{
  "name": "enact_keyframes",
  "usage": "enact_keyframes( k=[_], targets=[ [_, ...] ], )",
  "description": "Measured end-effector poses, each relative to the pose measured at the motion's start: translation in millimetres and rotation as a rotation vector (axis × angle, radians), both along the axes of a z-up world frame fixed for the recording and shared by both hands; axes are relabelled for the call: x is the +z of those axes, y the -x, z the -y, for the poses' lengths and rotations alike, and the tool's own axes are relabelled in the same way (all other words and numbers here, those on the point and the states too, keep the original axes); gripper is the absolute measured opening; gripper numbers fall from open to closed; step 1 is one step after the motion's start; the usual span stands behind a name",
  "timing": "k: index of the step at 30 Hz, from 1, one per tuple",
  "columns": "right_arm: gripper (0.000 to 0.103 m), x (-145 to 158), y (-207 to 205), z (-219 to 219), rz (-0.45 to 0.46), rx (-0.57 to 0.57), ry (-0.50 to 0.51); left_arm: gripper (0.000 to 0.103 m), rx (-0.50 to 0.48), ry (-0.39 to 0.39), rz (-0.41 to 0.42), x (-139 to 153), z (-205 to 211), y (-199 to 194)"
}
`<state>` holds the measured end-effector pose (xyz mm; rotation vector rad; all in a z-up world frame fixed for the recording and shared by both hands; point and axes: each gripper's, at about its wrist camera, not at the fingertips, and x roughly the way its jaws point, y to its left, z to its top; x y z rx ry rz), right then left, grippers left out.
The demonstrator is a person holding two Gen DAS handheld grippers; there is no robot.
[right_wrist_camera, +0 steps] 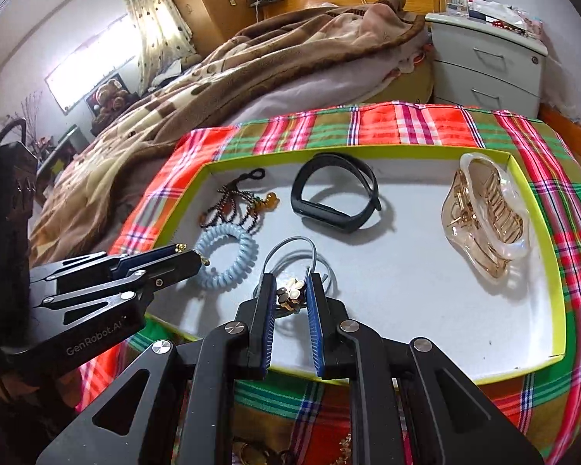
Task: Organize jewelry
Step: 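Carry the gold earrings and grey cord into the box lid and open both grippers, then grasp the rhinestone dangling earring with the right gripper and lift it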
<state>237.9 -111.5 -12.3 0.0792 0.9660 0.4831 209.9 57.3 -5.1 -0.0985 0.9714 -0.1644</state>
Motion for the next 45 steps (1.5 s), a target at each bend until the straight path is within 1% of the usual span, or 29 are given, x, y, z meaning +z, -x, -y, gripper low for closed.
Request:
enact_keyframes(
  k=[7, 15, 24, 26, 28, 33, 35, 36, 45],
  targets=[
    [0.016, -4.6, -0.7, -0.2, -0.015, 0.002, 0.019, 0.019, 0.003, 0.005, -0.003, -1.9, 0.0, 0.6],
    [0.017, -5.1, 0.7, -2.0, -0.01, 0.018, 0.022, 0.02, 0.001, -0.007, -0.003, -2.6, 0.9, -0.2],
    [0.017, -4.0, 2.1, -3.0, 0.0, 0.012, 0.038, 0.023, -0.001, -0.004, -0.004, -1.1, 2.9, 1.4],
    [0.017, -4.0, 2.2, -3.4, 0.002, 0.013, 0.04, 0.027, -0.004, -0.005, 0.001, 0.1, 3.8, 2.5],
    [0.02, -3.3, 3.4, -2.4, 0.006, 0.004, 0.042, 0.03, -0.008, -0.002, 0.002, 1.1, 4.5, 3.2],
    [0.028, 2.3, 9.0, 4.7, 0.017, -0.008, 0.026, 0.034, -0.006, -0.005, 0.011, 6.0, 4.8, 7.2],
    [0.031, 5.8, 12.5, 7.5, 0.029, -0.017, 0.024, 0.037, 0.0, -0.01, 0.016, 9.0, 4.0, 9.6],
    [0.031, 7.6, 14.4, 9.3, 0.033, -0.021, 0.021, 0.039, 0.003, -0.008, 0.021, 10.7, 3.1, 11.1],
    [0.032, 24.4, 39.5, 26.6, 0.08, -0.051, -0.002, 0.04, 0.002, 0.035, 0.074, 31.3, -1.2, 35.3]
  ],
)
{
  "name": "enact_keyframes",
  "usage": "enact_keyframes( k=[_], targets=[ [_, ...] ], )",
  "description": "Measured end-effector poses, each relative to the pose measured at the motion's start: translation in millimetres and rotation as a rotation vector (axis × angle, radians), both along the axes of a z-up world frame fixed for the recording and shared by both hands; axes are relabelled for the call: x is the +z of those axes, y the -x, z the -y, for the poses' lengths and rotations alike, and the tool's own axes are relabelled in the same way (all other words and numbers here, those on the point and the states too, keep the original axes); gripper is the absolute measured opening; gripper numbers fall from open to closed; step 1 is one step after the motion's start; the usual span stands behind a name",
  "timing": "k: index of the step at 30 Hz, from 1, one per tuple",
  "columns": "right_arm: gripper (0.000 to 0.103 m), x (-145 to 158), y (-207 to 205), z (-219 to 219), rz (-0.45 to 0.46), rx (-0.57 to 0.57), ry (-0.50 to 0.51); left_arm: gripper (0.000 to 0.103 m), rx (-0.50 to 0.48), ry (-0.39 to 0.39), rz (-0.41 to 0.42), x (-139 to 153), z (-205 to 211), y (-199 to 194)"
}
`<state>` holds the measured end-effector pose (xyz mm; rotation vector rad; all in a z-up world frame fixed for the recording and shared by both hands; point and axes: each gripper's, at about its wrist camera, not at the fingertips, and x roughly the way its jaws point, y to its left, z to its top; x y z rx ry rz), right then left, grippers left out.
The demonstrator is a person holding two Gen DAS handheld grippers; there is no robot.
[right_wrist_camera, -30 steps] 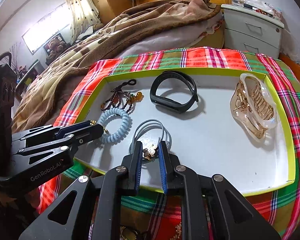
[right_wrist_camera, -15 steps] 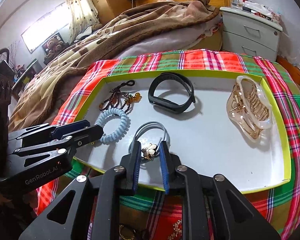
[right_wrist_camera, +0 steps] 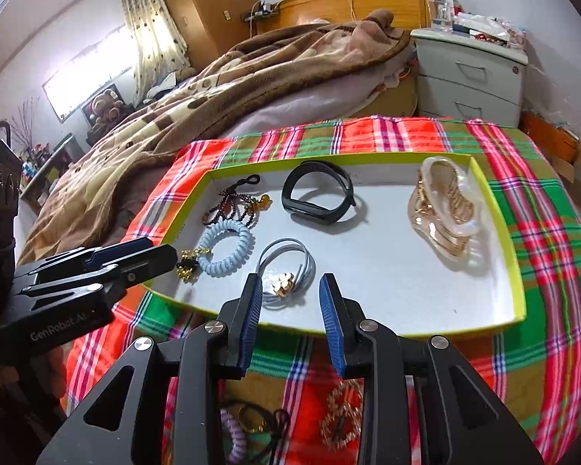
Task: Organize jewelry
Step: 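Grasp the rhinestone dangling earring with the right gripper and lift it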
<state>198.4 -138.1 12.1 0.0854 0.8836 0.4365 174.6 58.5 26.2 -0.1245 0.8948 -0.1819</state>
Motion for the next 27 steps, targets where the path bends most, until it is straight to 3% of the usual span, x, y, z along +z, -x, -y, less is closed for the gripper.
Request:
enact_keyframes(
  k=[8, 15, 27],
  targets=[
    [0.032, 5.2, 27.7, 32.9, 0.028, -0.067, -0.026, 0.04, -0.022, 0.055, 0.014, 1.9, 1.0, 33.1],
    [0.032, -16.1, 39.0, 59.5, -0.025, -0.139, -0.023, 0.04, -0.037, 0.074, 0.002, -5.9, 4.6, 59.0],
    [0.032, -31.7, 38.0, 21.4, -0.039, -0.04, 0.073, 0.04, -0.041, 0.087, -0.034, -23.6, 5.3, 79.6]
  ],
)
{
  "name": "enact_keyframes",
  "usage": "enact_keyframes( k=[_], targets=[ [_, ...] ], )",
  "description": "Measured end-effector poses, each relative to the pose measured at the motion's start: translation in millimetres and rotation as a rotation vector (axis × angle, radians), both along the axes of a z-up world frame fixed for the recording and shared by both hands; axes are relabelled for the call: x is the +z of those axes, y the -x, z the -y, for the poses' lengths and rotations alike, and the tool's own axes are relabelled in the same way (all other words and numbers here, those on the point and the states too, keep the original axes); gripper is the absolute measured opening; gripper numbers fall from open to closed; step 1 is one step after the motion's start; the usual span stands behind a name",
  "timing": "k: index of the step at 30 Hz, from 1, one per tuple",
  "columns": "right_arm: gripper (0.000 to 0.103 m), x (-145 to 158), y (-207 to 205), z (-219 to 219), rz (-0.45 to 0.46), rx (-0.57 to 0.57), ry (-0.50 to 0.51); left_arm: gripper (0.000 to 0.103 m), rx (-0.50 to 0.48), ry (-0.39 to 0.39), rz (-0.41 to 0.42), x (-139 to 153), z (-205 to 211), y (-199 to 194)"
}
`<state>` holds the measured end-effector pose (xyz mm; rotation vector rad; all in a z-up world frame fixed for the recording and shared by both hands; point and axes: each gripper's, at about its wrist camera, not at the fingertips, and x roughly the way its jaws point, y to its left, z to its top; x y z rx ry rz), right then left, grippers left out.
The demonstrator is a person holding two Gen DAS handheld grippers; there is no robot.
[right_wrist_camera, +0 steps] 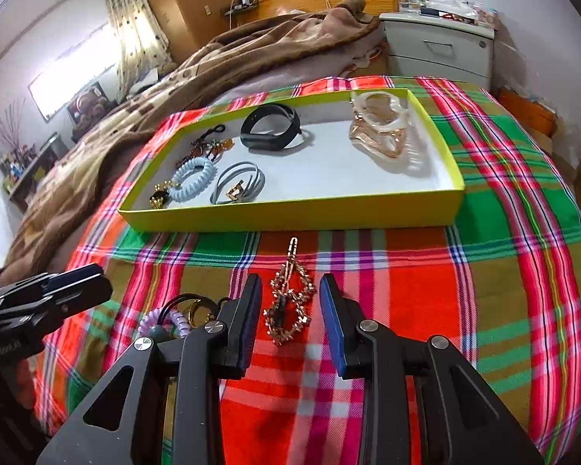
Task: Organize jewelry
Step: 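Grasp the rhinestone dangling earring with the right gripper and lift it, then grasp the black cord with teal bead pendant with the left gripper while the right gripper holds the earring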
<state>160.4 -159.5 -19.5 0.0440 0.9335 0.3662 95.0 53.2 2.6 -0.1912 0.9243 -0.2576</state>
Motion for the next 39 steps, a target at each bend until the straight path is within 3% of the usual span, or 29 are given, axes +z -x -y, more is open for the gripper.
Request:
enact_keyframes(
  k=[11, 25, 35, 39],
  targets=[
    [0.029, -6.5, 5.6, -12.0, 0.028, 0.024, 0.12, 0.04, 0.026, 0.001, -0.009, -2.1, -8.2, 3.3],
    [0.025, 3.8, 17.6, 16.1, 0.062, -0.035, 0.034, 0.04, -0.058, -0.008, -0.013, -0.7, 16.4, 10.6],
    [0.025, 11.0, 29.7, 35.0, 0.075, -0.063, -0.015, 0.04, -0.166, -0.084, -0.03, -7.8, 61.4, 11.3],
    [0.025, 12.5, 31.2, 38.4, 0.079, -0.066, -0.028, 0.04, -0.159, -0.146, -0.029, -9.8, 70.6, 10.0]
  ],
)
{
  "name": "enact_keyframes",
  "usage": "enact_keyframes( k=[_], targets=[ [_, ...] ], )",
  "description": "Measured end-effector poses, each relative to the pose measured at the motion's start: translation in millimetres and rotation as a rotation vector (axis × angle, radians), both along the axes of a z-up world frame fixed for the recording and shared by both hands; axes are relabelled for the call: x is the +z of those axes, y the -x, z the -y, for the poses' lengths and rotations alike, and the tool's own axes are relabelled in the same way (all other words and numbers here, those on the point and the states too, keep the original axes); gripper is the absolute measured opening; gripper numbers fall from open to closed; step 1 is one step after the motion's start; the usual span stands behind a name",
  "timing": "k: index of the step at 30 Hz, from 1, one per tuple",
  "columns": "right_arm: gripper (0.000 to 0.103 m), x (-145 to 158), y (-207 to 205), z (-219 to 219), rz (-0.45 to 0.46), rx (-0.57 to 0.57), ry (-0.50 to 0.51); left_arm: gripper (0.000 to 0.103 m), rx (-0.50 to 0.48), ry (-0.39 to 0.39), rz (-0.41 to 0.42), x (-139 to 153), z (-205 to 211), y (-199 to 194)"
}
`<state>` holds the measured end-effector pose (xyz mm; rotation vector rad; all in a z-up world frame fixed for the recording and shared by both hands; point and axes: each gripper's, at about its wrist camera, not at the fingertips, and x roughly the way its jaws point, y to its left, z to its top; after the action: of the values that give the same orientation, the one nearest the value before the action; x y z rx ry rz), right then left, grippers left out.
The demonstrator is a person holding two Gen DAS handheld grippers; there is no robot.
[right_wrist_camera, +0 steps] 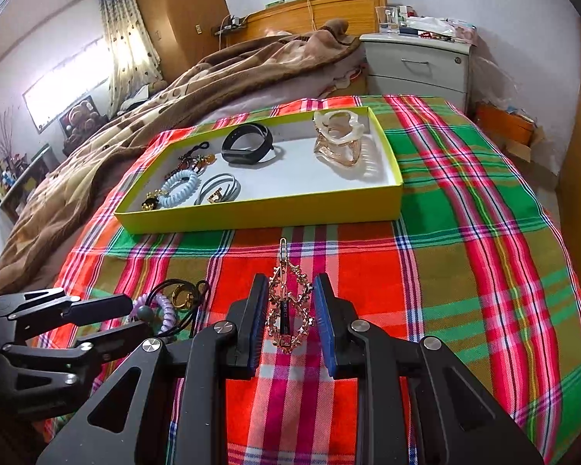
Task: Organize jewelry
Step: 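Grasp the black cord with teal bead pendant with the left gripper while the right gripper holds the earring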
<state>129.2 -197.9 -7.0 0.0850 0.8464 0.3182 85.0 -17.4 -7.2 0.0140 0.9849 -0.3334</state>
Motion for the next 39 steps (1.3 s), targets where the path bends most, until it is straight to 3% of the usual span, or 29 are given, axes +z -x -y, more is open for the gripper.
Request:
enact_keyframes(
  k=[12, 17, 25, 39],
  targets=[
    [0.025, 3.2, 5.3, 7.2, 0.016, -0.006, -0.024, 0.04, -0.015, -0.071, -0.001, -8.8, 17.3, -2.4],
    [0.025, 3.7, 6.3, 9.2, 0.016, -0.01, -0.028, 0.035, 0.004, -0.05, -0.011, -7.8, 13.8, -4.1],
    [0.025, 3.8, 6.9, 10.2, 0.016, -0.014, -0.03, 0.018, 0.027, -0.022, 0.002, -3.8, 8.8, -4.0],
    [0.025, 7.9, 12.2, 10.5, 0.027, -0.024, -0.027, 0.017, 0.045, -0.001, 0.053, 11.1, 1.6, 1.8]
  ],
)
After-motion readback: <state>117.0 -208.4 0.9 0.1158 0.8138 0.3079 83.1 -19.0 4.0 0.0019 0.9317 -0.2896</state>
